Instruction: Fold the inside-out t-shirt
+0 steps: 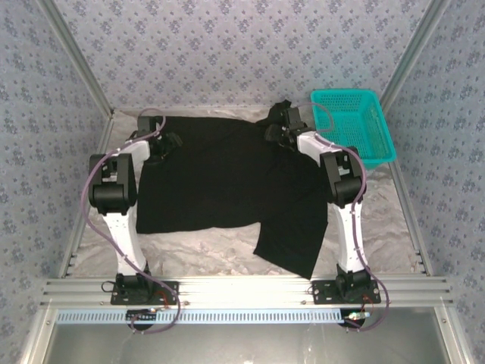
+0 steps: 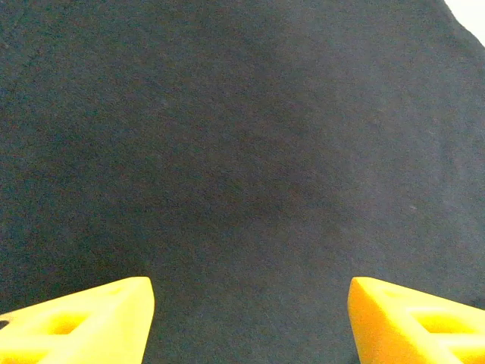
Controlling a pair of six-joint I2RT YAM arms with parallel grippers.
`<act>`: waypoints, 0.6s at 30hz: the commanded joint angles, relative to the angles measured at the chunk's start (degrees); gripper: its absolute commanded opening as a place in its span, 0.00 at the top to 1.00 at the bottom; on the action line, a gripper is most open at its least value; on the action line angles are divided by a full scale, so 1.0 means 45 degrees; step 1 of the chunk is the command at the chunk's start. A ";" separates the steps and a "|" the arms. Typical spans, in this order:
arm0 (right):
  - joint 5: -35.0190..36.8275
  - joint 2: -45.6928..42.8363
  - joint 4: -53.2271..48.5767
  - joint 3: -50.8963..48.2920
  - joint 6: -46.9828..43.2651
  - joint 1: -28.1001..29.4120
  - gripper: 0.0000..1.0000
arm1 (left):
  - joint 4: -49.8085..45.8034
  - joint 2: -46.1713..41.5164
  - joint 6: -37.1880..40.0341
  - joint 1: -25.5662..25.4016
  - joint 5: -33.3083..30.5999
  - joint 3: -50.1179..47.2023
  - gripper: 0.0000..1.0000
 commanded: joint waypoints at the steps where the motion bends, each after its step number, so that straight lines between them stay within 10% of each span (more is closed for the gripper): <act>1: -0.0327 0.0908 -0.0446 0.0921 0.1159 -0.0115 0.29 | -0.0843 0.1009 -0.0228 0.0249 0.0732 0.1234 0.32; 10: -0.0815 0.1860 -0.1681 0.3103 0.0608 -0.0238 0.30 | -0.1847 0.2414 -0.0394 0.0246 0.1539 0.3443 0.32; 18: -0.1050 -0.3096 -0.2234 -0.0543 -0.2248 0.0094 0.25 | -0.1725 -0.1721 0.0390 0.0324 0.0601 0.1522 0.27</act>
